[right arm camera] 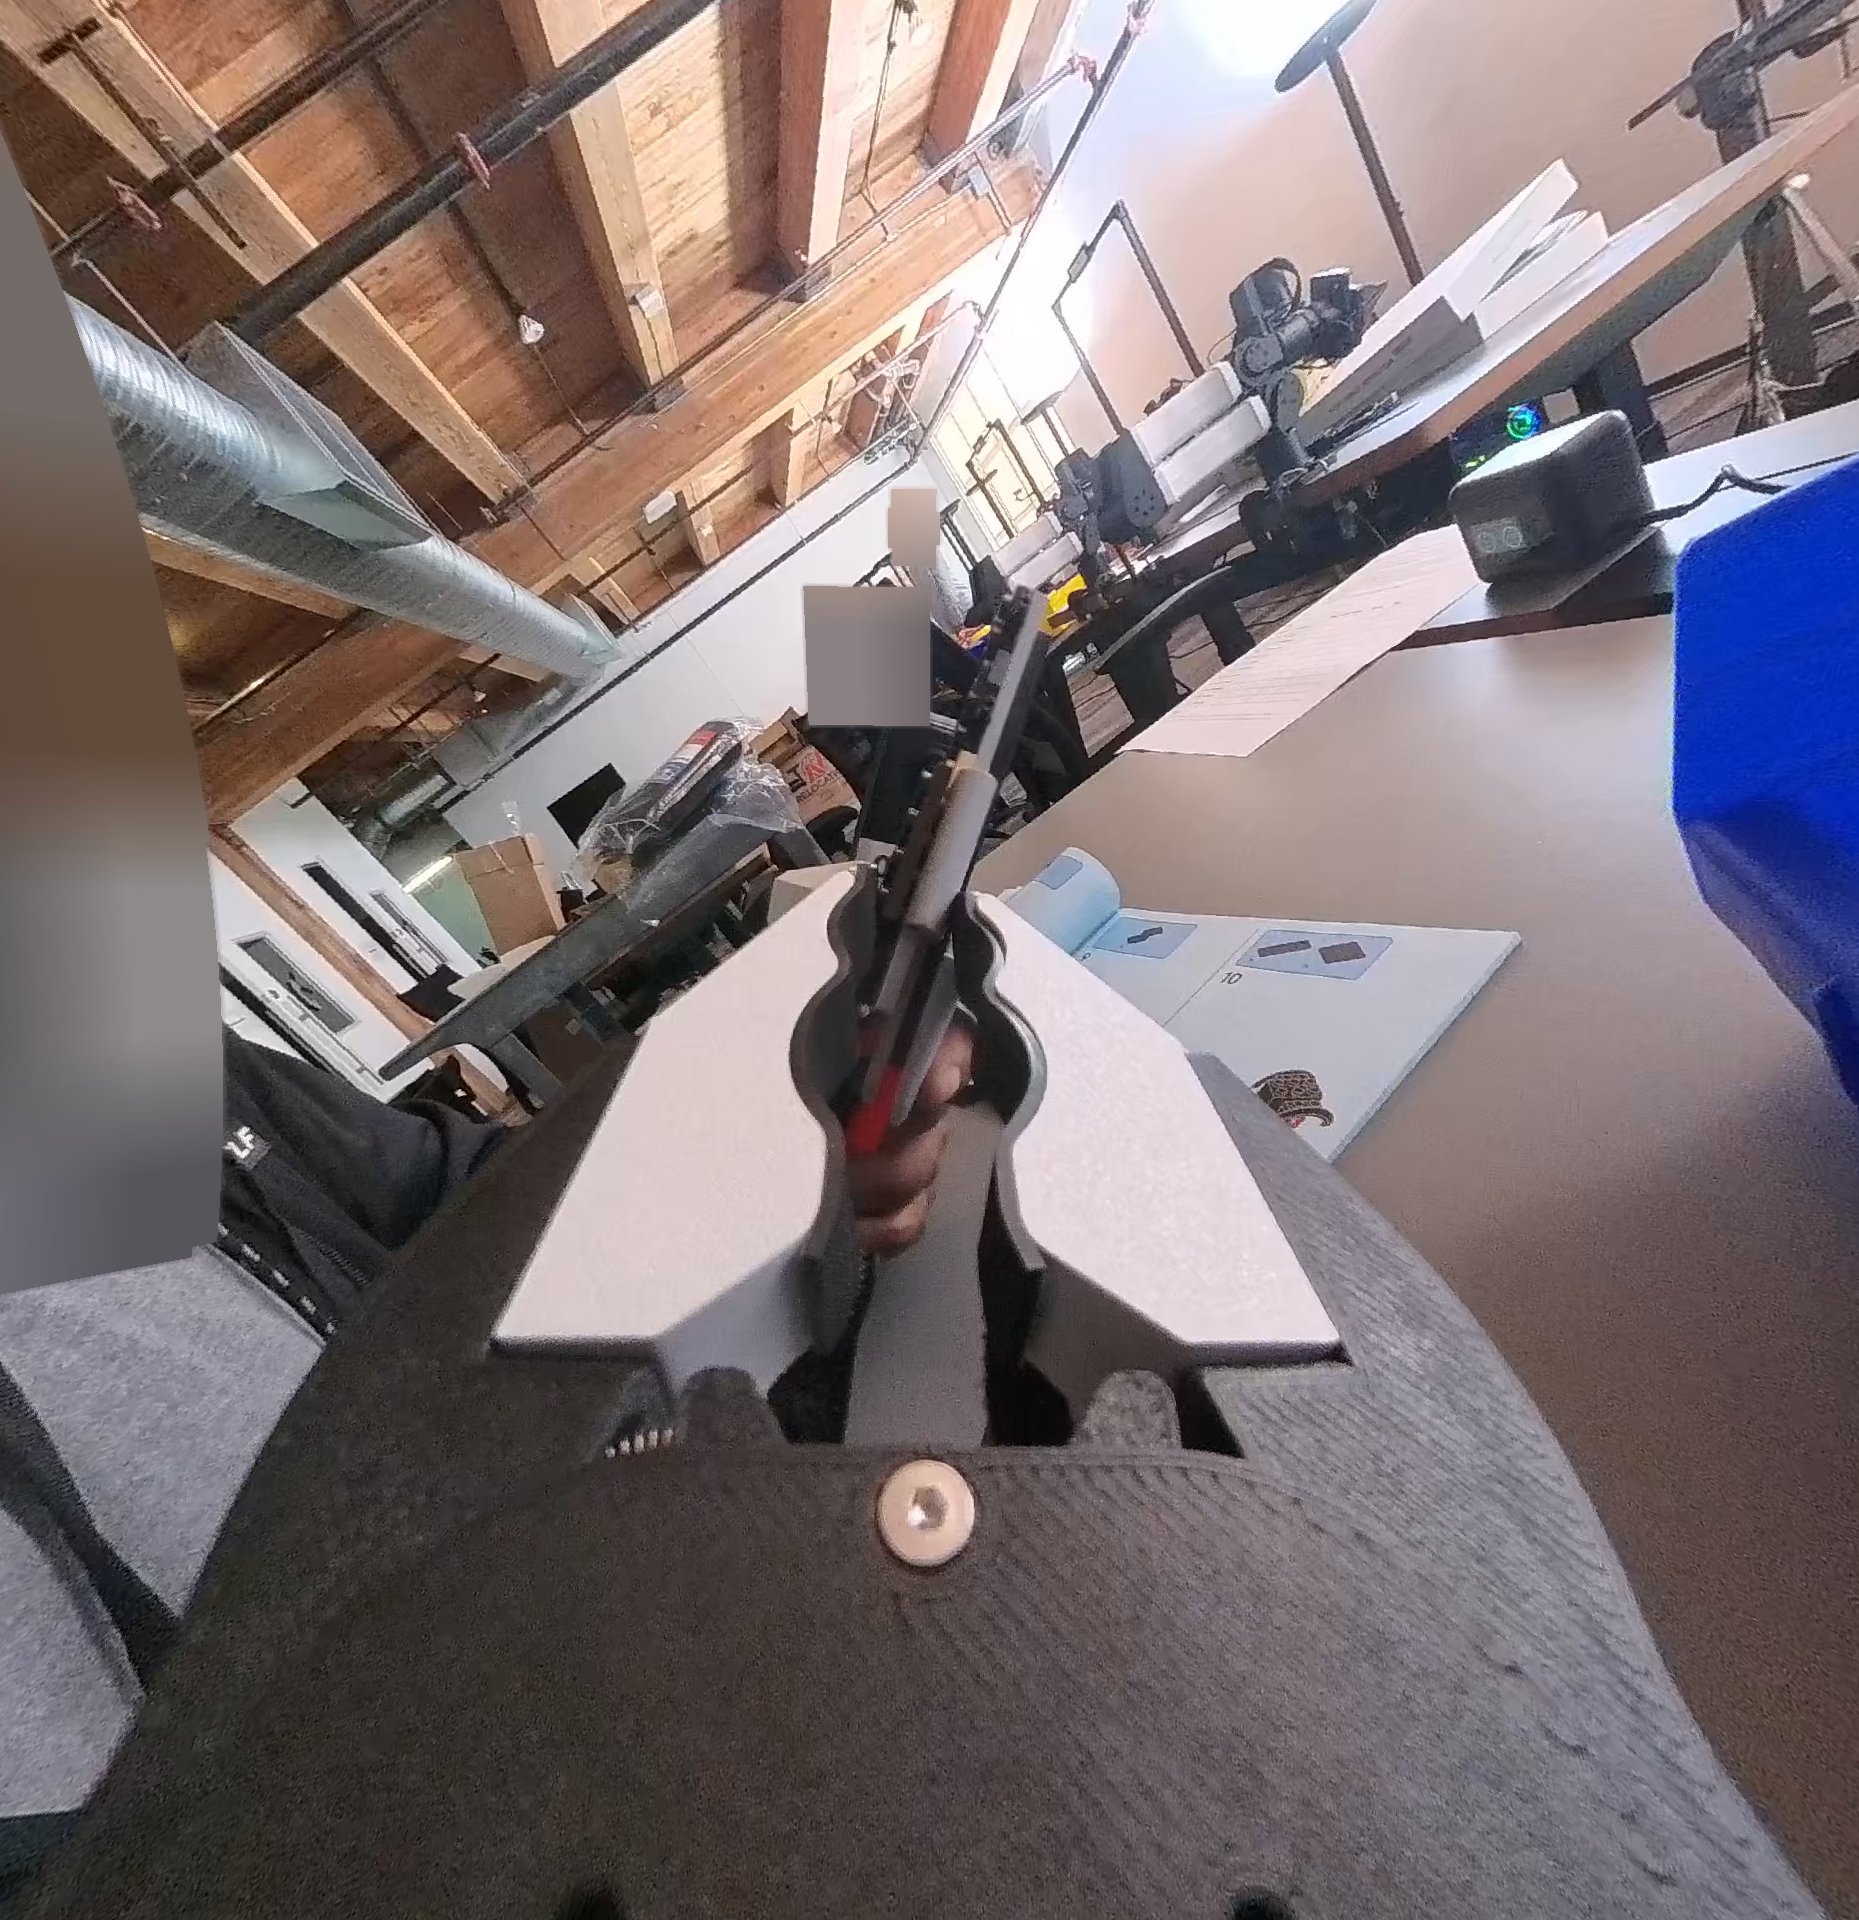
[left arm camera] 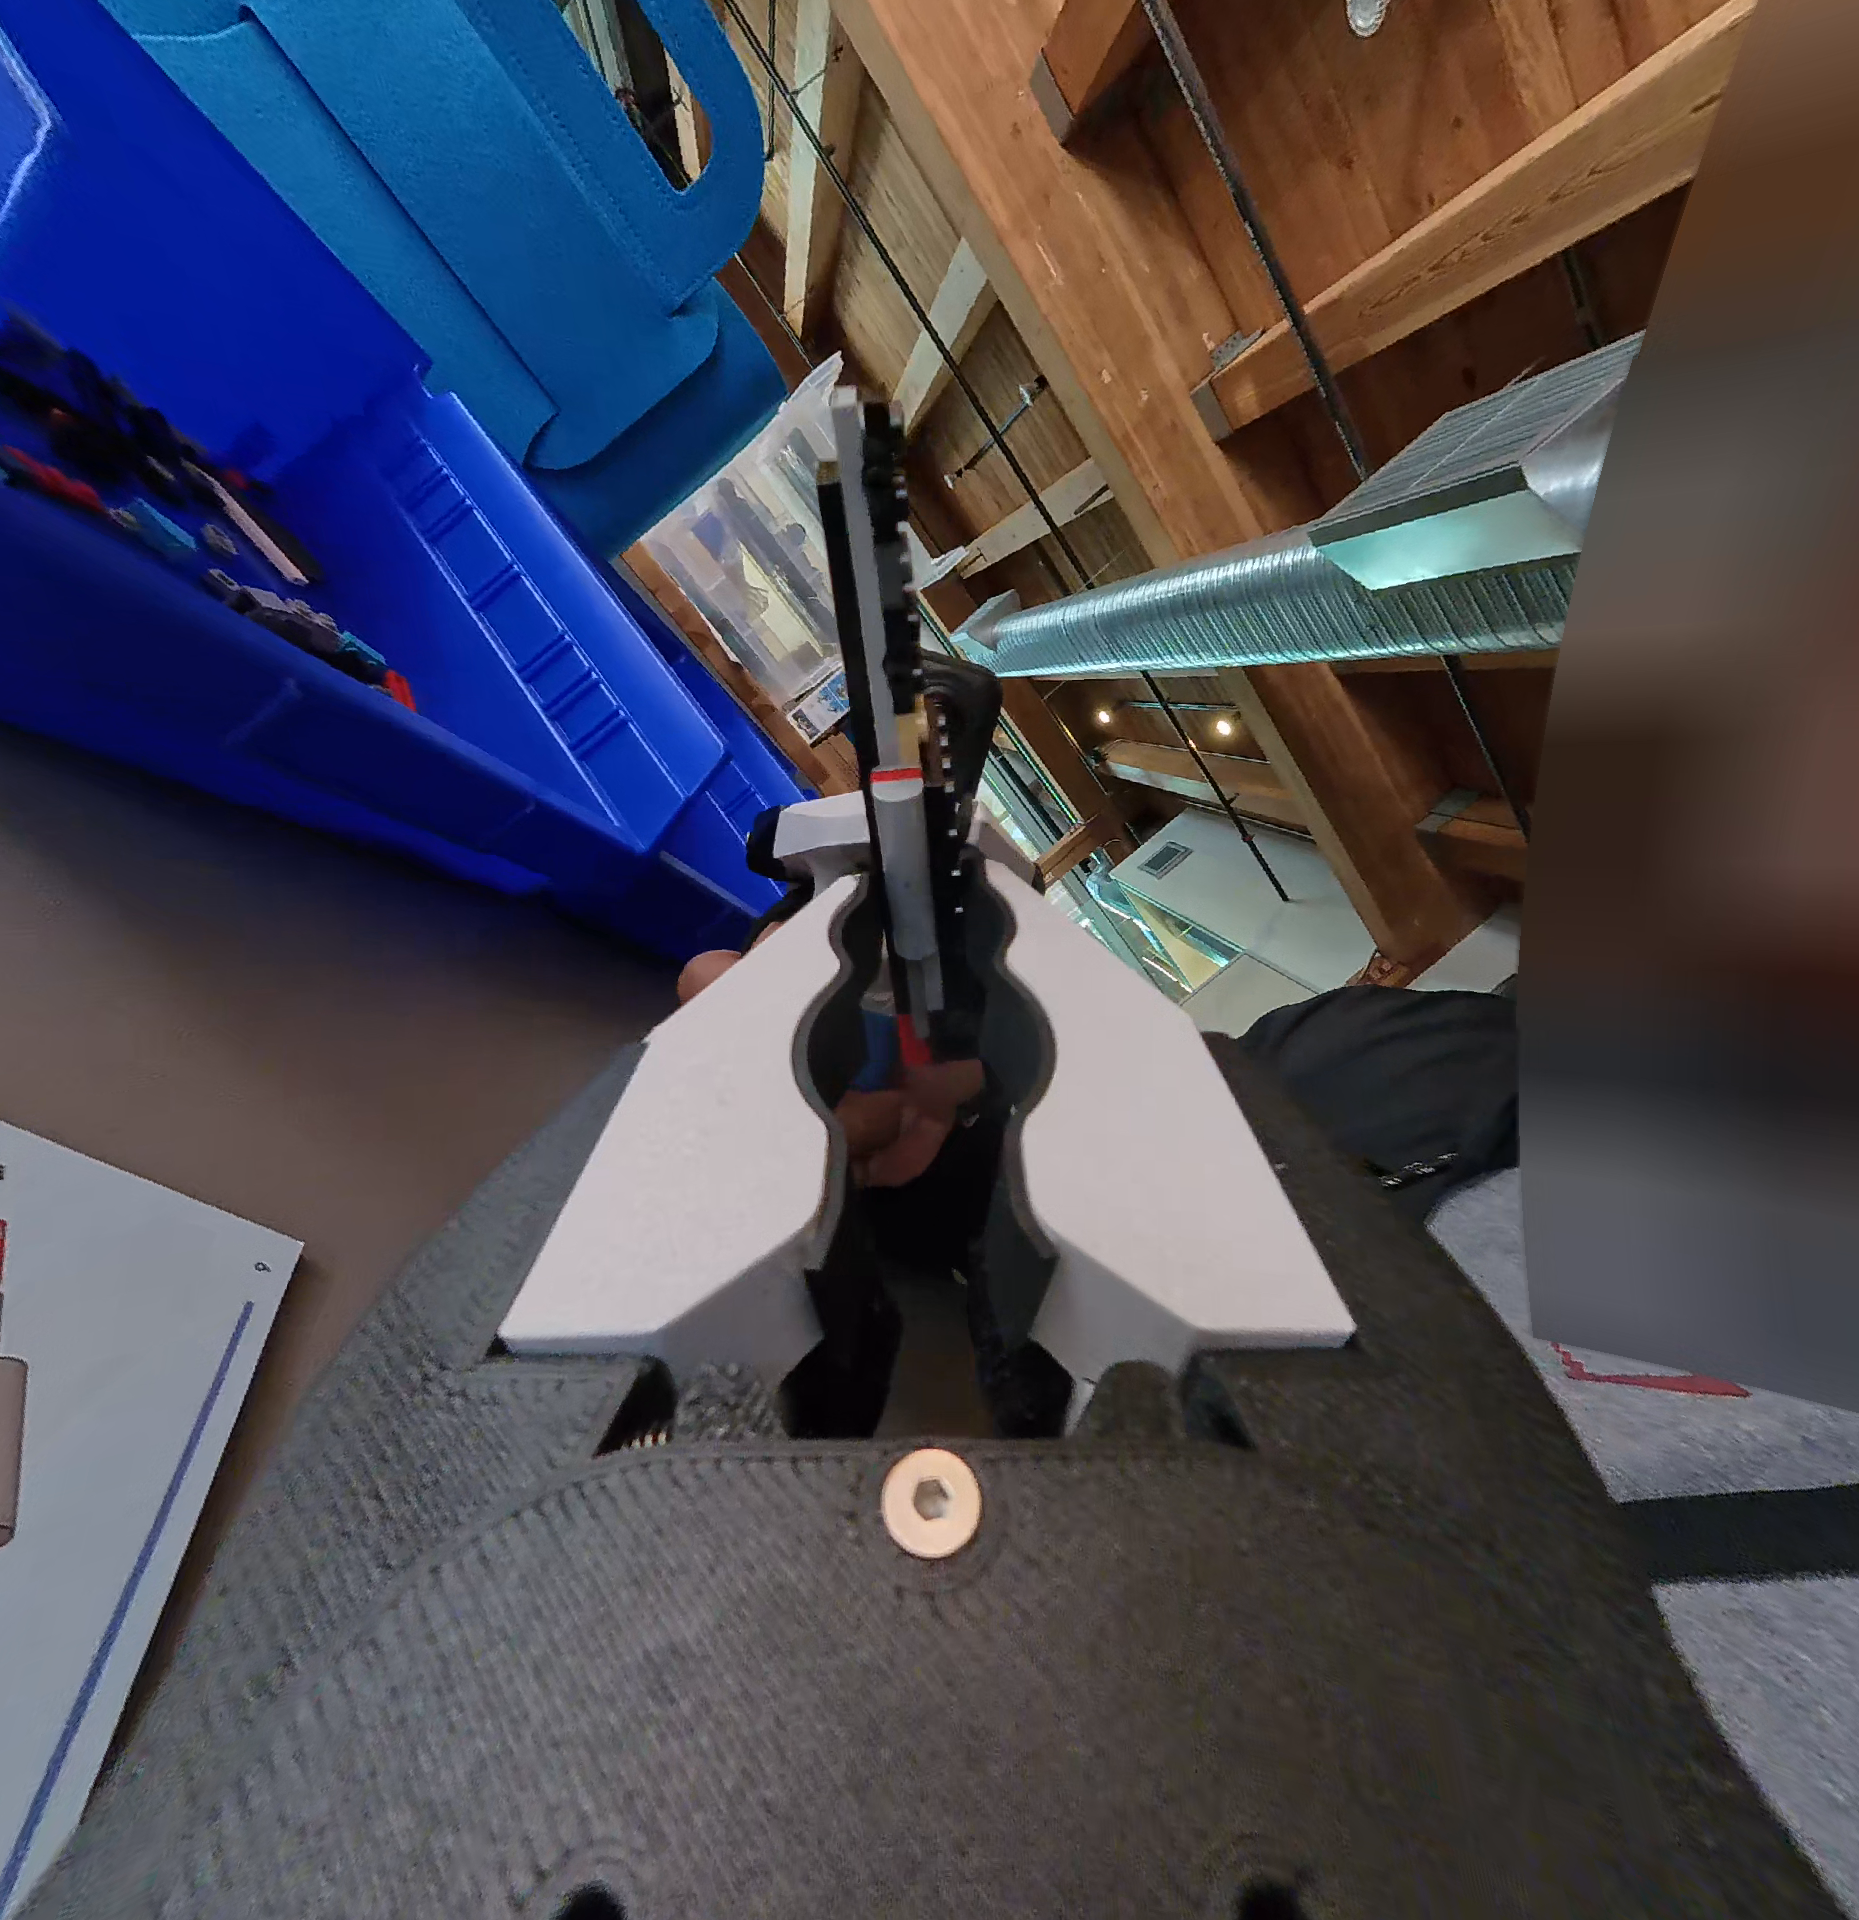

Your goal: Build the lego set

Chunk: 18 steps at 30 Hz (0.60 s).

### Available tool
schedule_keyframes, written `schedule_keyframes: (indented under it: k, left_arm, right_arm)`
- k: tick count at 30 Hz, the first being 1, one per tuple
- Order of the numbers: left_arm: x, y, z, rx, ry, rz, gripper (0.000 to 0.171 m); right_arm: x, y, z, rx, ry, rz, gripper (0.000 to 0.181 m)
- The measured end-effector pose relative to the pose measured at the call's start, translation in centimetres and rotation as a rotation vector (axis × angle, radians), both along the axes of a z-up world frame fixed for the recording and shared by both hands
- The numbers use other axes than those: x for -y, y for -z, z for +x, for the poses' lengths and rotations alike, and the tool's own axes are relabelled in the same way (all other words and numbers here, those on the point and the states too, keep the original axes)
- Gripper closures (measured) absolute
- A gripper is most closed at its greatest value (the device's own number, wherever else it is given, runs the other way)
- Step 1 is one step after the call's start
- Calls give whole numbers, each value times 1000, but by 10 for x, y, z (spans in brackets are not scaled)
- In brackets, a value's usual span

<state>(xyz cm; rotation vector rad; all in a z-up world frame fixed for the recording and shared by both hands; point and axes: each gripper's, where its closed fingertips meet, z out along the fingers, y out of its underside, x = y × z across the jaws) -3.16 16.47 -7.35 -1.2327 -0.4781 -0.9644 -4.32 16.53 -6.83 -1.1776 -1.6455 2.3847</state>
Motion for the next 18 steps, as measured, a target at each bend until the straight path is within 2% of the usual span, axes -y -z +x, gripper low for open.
schedule_keyframes:
  k: [9, 13, 16, 18]
  left_arm:
    - [0, 3, -2, 39, -7, -8, 156]
    - [-3, 6, -7, 181, 9, -6, 156]
    - [-1, 4, -9, 265, 14, 25, 156]
    - [0, 2, -12, 308, 13, 43, 156]
  right_arm:
    - [0, 3, -2, 24, 10, -7, 164]
    - [-4, 6, -8, 89, 12, -62, 163]
    - [-12, -5, -9, 101, 11, -163, 149]
    - [-16, -7, -10, 97, 25, -160, 148]
